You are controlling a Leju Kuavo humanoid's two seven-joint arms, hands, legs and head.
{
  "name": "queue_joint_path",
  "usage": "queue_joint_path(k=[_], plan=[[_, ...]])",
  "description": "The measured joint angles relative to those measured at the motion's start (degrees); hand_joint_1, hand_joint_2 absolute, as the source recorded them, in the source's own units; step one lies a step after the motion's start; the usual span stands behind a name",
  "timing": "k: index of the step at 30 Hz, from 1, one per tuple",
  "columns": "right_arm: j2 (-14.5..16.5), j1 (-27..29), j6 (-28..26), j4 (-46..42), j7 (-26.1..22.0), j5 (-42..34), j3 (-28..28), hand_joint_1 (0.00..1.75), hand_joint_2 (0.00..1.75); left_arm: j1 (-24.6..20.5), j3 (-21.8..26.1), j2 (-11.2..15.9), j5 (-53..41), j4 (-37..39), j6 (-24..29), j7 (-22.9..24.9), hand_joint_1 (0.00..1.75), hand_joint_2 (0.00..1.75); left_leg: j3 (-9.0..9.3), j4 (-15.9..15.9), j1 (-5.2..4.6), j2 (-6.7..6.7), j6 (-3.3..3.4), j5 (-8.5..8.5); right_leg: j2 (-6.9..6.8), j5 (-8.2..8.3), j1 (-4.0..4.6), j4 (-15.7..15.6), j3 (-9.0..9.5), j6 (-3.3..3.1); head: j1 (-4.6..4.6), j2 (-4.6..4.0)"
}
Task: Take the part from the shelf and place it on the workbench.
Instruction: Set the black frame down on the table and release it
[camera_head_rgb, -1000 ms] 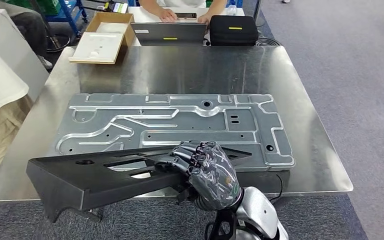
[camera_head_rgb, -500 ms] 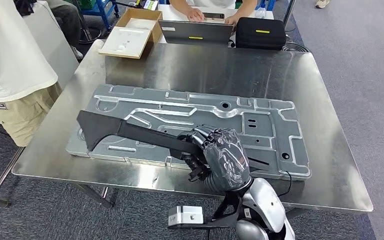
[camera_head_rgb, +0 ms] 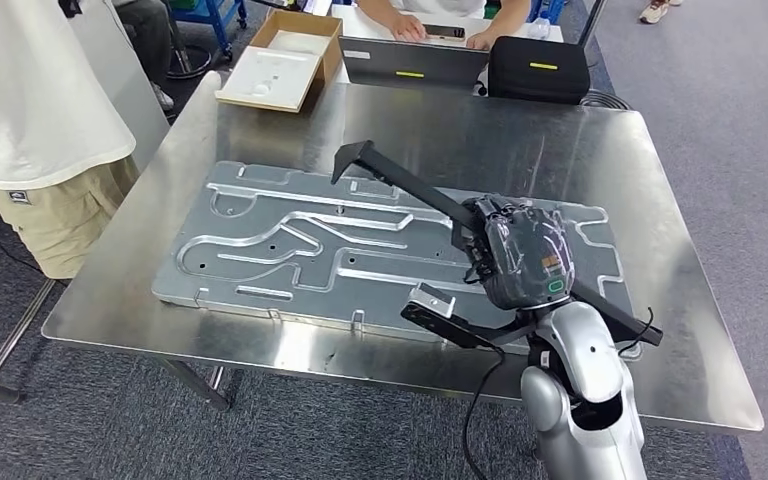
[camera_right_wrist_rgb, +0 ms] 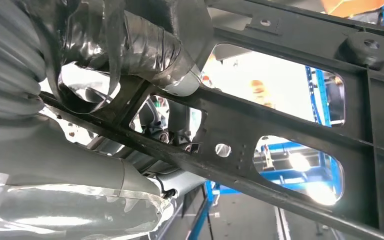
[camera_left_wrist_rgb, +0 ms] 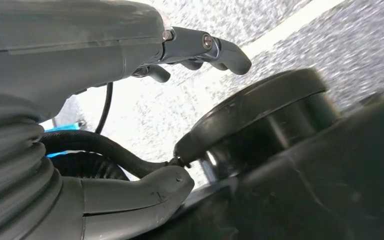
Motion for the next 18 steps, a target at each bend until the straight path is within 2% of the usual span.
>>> queue_joint_path(k=[1, 3, 5, 6, 7, 9, 10, 11, 12, 14, 15, 16, 18], plan=[[-0.10, -0.25, 0.21, 0.49, -0.32, 0.66, -0.39, 1.75, 1.75, -0.02, 0.10, -0.13, -0.64, -0.26, -0.19, -0.44, 0.00, 1.75, -0.11, -0.01, 0.01, -0.02, -0.17, 0.02, 0.11, 0.46, 0.24, -1.93, 0.75, -0.26, -0.01, -0.01], [-0.41, -0.44, 0.65, 1.74, -0.93, 1.90, -0.96, 1.75, 1.75, -0.05, 0.41, -0.29, -1.98, -0.64, -0.62, -1.34, 0.00, 1.75, -0.27, -0.12, 0.14, -0.03, -0.66, 0.10, 0.13, 0.39, 0.53, -2.95, 0.91, -0.43, 0.02, -0.02], [-0.74, -0.44, 0.87, 3.12, -1.45, 2.43, -1.44, 1.75, 1.75, -0.05, 0.97, -0.36, -3.16, -1.03, -0.81, -2.33, 0.00, 1.75, -0.45, 0.34, 0.16, 0.14, -1.27, -0.43, -0.04, 0.74, 0.18, -3.65, 1.21, -0.72, 0.02, -0.02], [-0.91, -0.49, 0.92, 3.84, -1.76, 2.49, -1.69, 1.75, 1.75, -0.07, 1.30, -0.37, -3.66, -1.23, -0.83, -2.90, 0.00, 1.75, -1.03, 1.73, 0.16, 0.28, -1.56, -1.41, -0.15, 0.93, -0.02, -4.05, 1.39, -0.93, -0.01, -0.01], [-1.09, -0.53, 1.04, 4.50, -2.14, 2.38, -1.87, 1.75, 1.75, -0.10, 1.62, -0.37, -4.04, -1.38, -0.78, -3.43, 0.00, 1.75, -2.23, 4.40, 0.21, 0.44, -1.82, -2.99, -0.27, 1.08, -0.20, -4.36, 1.54, -1.12, -0.02, -0.01], [-1.61, -0.56, 1.55, 5.91, -3.02, 1.77, -2.16, 1.75, 1.75, -0.17, 2.28, -0.37, -4.59, -1.52, -0.65, -4.32, 0.00, 1.75, -5.59, 11.55, 0.43, 0.64, -2.21, -6.40, -0.39, 1.08, -0.11, -4.39, 1.51, -1.33, -0.03, -0.01], [-1.90, -0.52, 1.95, 6.63, -3.54, 1.11, -2.32, 1.75, 1.75, -0.21, 2.65, -0.37, -4.89, -1.55, -0.58, -4.66, 0.00, 1.75, -6.99, 14.36, 0.51, 0.72, -2.40, -7.24, -0.42, 1.06, -0.08, -4.32, 1.49, -1.36, -0.02, -0.02], [-2.16, -0.50, 2.35, 7.30, -4.03, 0.28, -2.55, 1.75, 1.75, -0.24, 3.03, -0.37, -5.19, -1.63, -0.53, -4.95, 0.00, 1.75, -7.45, 15.17, 0.55, 0.79, -2.54, -6.92, -0.45, 1.01, -0.07, -4.21, 1.46, -1.36, -0.03, -0.02], [-2.39, -0.50, 2.68, 7.89, -4.45, -0.75, -2.85, 1.75, 1.75, -0.27, 3.41, -0.37, -5.48, -1.77, -0.47, -5.20, 0.00, 1.75, -6.85, 13.80, 0.60, 0.86, -2.60, -5.54, -0.46, 0.92, -0.06, -4.04, 1.46, -1.33, -0.03, -0.02], [-2.76, -0.55, 3.22, 8.82, -5.08, -2.84, -3.60, 1.75, 1.75, -0.36, 4.10, -0.37, -5.83, -2.21, -0.37, -5.64, 0.00, 1.75, -3.36, 6.61, 0.66, 0.99, -2.45, -1.75, -0.46, 0.60, -0.05, -3.52, 1.43, -1.09, -0.04, -0.02], [-2.91, -0.62, 3.44, 9.17, -5.23, -3.67, -4.03, 1.75, 1.75, -0.44, 4.38, -0.38, -5.86, -2.44, -0.34, -5.78, 0.00, 1.75, -1.73, 3.24, 0.61, 1.00, -2.22, -0.57, -0.46, 0.40, 0.05, -3.17, 1.34, -0.89, -0.04, -0.01], [-3.03, -0.70, 3.67, 9.51, -5.34, -4.28, -4.44, 1.75, 1.75, -0.51, 4.60, -0.38, -5.86, -2.67, -0.35, -5.88, 0.00, 1.75, -0.75, 1.20, 0.56, 0.99, -1.97, -0.07, -0.47, 0.29, 0.14, -2.93, 1.22, -0.64, -0.03, -0.01], [-3.25, -0.83, 4.12, 10.16, -5.48, -5.08, -5.13, 1.75, 1.75, -0.58, 5.00, -0.38, -5.82, -3.03, -0.37, -5.97, 0.00, 1.75, -0.42, 0.17, 0.38, 0.93, -1.42, 0.02, -0.49, 0.32, 0.30, -2.78, 1.03, -0.13, -0.02, -0.01]])
